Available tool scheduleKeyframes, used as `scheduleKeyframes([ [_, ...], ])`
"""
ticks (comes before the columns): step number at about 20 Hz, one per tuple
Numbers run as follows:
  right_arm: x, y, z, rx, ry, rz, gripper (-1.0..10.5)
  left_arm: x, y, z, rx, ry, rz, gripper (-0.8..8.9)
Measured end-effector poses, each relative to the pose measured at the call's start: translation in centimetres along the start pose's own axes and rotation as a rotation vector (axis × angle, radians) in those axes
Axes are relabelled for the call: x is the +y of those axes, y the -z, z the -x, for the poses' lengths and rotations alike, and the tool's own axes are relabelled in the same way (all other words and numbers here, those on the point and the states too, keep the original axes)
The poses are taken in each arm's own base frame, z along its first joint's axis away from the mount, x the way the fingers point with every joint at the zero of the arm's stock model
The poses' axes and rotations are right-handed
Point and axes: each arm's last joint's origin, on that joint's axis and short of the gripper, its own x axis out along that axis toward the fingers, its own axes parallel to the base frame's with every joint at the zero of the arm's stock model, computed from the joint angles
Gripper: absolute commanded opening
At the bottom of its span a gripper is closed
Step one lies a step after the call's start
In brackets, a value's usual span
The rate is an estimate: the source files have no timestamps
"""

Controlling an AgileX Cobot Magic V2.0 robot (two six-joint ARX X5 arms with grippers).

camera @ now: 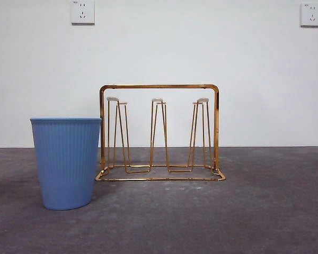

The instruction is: Pick up cup 1,put cup 1 in the cup rack,pick up cup 2,put cup 2 in the cup rack

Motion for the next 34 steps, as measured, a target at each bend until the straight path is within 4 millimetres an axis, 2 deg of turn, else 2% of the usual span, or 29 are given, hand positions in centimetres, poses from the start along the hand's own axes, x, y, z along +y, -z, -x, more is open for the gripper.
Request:
scheduleKeyframes([
  [5, 1.3, -2.5, 5.2, -0.279, -0.037, 0.073, -0.2, -0.8, -1.4, -1.6, -0.154, 0.08, -0.028, 5.96],
  [9, 1.7, -3.6, 6.2, -0.404, -0.089, 0.113, -0.2, -1.2, -1.9, -3.8, -0.27, 0.189, -0.021, 5.96],
  [14, 1.8, -4.3, 5.6, -0.476, -0.149, 0.14, -0.2, -1.7, -1.5, -7.1, -0.403, 0.345, 0.006, 5.96],
  [19, 1.7, -4.5, 4.6, -0.485, -0.192, 0.137, -0.2, -1.5, -0.7, -9.4, -0.494, 0.401, 0.029, 5.96],
  [28, 1.4, -4.4, 3.0, -0.453, -0.215, 0.127, -0.2, -0.3, 0.3, -11.7, -0.6, 0.41, 0.051, 5.96],
  [34, 0.8, -3.8, 0.1, -0.384, -0.248, 0.107, -0.2, 0.0, 0.5, -12.0, -0.654, 0.396, 0.06, 5.95],
])
